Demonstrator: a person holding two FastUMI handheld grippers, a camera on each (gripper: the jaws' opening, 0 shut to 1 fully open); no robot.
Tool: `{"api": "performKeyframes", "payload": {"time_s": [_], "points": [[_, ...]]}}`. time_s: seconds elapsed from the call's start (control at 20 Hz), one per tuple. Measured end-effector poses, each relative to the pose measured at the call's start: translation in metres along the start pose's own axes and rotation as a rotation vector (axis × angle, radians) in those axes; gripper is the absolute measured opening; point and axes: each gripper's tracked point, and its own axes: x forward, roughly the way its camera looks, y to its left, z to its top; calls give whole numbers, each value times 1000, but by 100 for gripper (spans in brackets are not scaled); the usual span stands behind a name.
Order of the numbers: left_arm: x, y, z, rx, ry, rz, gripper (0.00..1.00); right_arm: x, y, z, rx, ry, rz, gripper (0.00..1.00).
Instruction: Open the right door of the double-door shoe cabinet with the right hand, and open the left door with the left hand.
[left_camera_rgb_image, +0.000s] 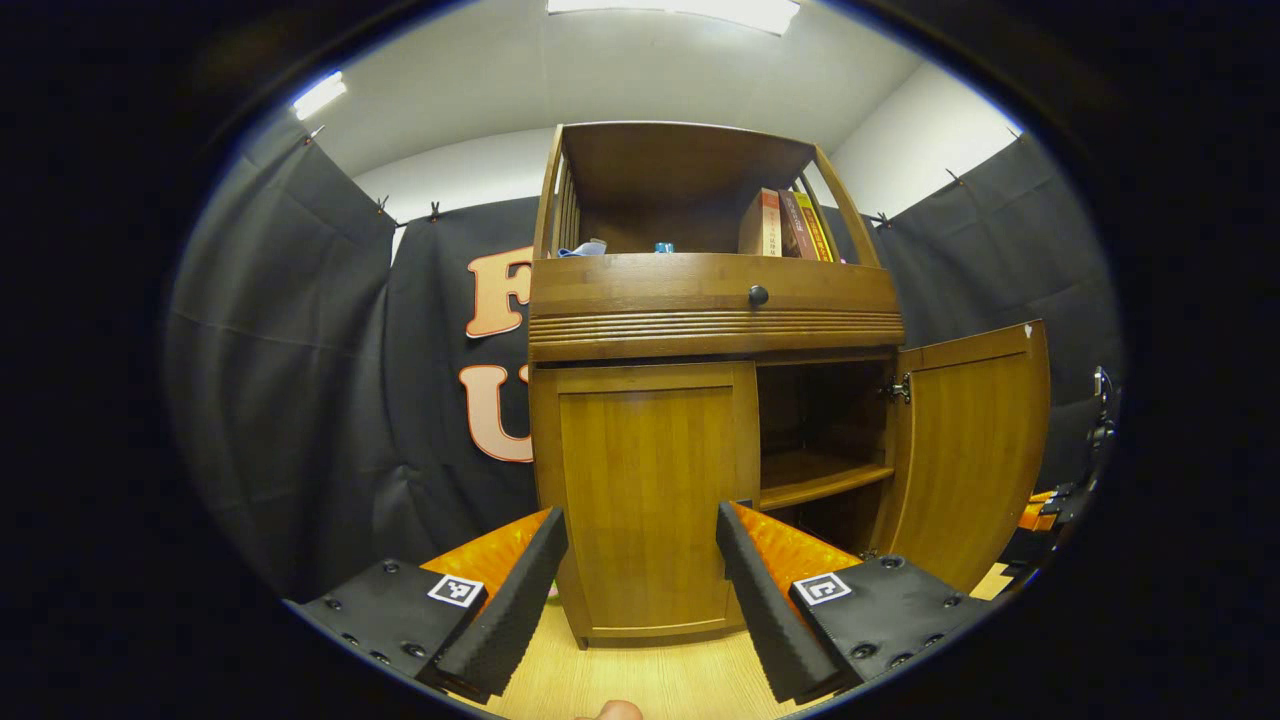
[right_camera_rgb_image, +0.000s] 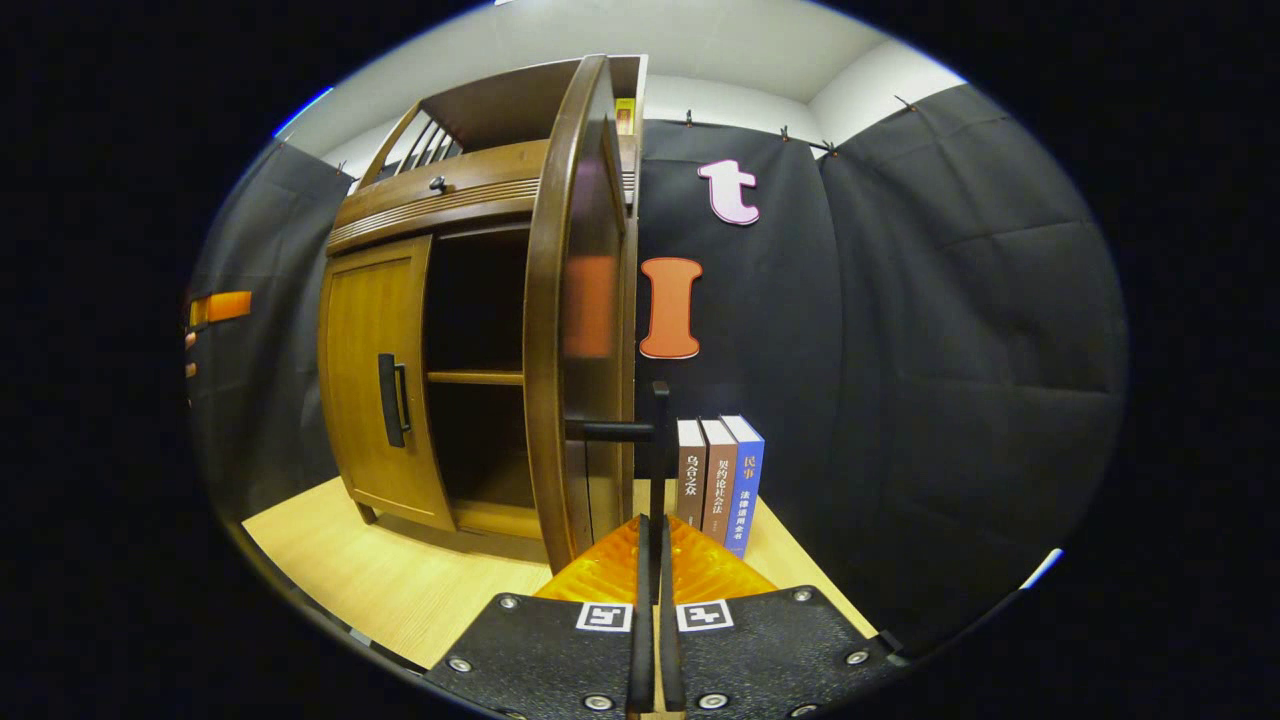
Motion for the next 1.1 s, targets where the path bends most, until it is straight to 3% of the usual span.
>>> {"api": "performKeyframes", "payload": {"time_s": [0.35, 0.65, 0.8, 0.85, 0.9, 0.95, 1.0, 1.05, 1.1], "points": [[10, -16, -8, -10, 24, 18, 97, 0, -15, 1, 27, -5, 37, 3], [25, -39, -22, -12, 44, 3, 96, -14, -35, 1, -10, -15, 8, 5], [37, -48, -30, 11, 51, 4, 95, -25, -52, 11, -64, -45, -53, 6], [41, -52, -34, 15, 53, 3, 95, -31, -58, 14, -84, -56, -76, 21], [45, -56, -37, 14, 57, -1, 96, -34, -64, 16, -91, -64, -94, 6], [49, -60, -41, 12, 59, -6, 96, -40, -68, 19, -86, -72, -105, 7], [55, -64, -44, 8, 60, -9, 96, -40, -69, 23, -69, -81, -110, 21], [61, -67, -48, 6, 61, -8, 96, -41, -71, 26, -51, -86, -113, 12], [68, -72, -52, 2, 65, -10, 96, -44, -76, 29, -38, -92, -122, 13]]}}
